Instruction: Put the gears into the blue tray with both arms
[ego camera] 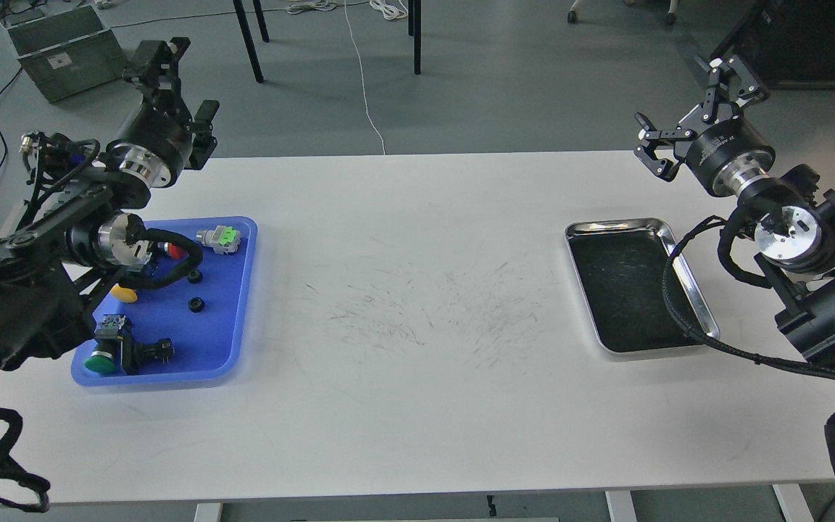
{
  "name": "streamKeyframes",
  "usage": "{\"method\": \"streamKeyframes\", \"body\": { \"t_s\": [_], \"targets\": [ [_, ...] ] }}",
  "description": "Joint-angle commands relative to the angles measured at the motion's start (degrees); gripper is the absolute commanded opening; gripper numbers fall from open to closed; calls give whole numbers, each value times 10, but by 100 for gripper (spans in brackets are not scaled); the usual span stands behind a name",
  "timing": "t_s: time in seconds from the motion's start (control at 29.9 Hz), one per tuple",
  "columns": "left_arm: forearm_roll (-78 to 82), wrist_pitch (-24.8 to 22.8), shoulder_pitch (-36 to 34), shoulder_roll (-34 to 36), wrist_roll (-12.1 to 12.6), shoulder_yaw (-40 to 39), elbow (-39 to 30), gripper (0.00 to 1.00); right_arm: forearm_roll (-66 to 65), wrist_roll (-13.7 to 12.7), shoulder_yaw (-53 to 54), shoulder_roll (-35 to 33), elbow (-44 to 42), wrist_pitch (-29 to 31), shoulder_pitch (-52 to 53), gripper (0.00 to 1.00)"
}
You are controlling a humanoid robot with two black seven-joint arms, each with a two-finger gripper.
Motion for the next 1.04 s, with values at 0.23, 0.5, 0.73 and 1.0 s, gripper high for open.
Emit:
{"method": "streamKeyframes", "body": {
  "t_s": [0.23,0.5,0.73,1.0],
  "targets": [
    [-83,-184,0,-87,17,-29,213,98,71,-10,-1,0,0,6,-33,98],
    [-164,-184,-23,-89,24,-33,213,98,71,-3,-2,1,2,11,-33,99],
    [-158,-184,-40,-88,81,-24,219,98,70,-2,-2,1,3,11,-32,99],
    [-160,-184,-40,-89,82,-28,219,98,70,-1,-1,1,3,11,-29,99]
  ]
}}
